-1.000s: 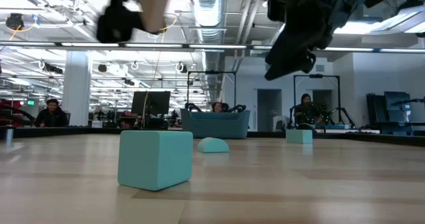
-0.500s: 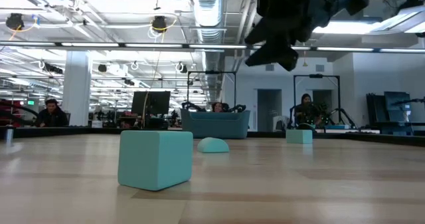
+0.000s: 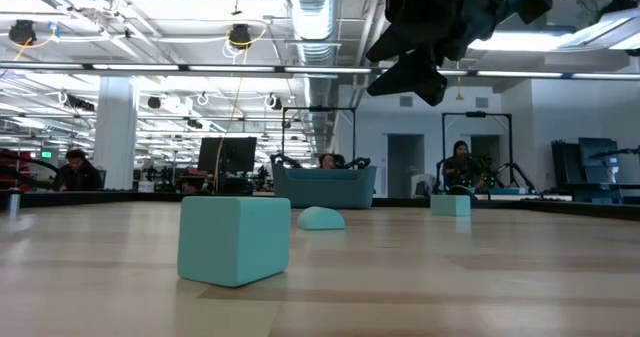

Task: Sort & place blocks by color
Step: Put the brown block into the transparent bin, then put the top right light blue block into the gray bin

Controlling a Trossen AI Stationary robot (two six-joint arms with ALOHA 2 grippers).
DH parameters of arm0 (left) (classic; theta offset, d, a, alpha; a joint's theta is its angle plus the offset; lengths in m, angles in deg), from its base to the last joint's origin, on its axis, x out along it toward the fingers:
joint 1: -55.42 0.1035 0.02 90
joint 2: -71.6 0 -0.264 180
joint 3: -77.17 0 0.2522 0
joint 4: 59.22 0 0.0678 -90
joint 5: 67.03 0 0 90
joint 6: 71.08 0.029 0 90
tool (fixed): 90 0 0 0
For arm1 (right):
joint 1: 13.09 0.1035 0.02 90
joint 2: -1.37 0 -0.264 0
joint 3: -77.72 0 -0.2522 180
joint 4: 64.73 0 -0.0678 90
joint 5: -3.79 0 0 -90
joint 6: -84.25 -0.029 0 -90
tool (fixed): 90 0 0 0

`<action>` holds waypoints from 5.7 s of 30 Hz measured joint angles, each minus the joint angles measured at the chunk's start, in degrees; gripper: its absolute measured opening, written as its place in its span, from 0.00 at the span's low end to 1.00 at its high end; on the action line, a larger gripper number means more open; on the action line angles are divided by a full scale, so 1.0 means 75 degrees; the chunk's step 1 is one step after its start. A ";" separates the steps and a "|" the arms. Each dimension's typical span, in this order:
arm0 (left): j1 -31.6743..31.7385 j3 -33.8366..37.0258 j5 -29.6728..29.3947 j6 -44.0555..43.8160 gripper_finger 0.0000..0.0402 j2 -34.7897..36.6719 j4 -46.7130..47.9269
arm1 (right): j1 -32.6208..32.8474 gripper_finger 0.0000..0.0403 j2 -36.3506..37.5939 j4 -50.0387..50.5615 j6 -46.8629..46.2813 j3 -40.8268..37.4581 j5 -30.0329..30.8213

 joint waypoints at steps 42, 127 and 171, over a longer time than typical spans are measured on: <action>0.0125 0.0012 0.1185 0.0301 0.92 -0.1684 0.0289 | -0.0885 0.61 0.1328 0.1927 -0.0259 0.0000 -0.0436; 1.1031 0.2285 0.2247 1.3224 0.89 -0.0035 -0.9822 | -0.5746 0.61 -0.1183 0.5357 0.5963 0.1186 -0.0372; 1.0167 0.2282 -0.0558 0.8314 0.89 -0.0035 -0.9943 | -0.5369 0.29 -0.2014 0.2712 0.3955 0.0503 -0.1032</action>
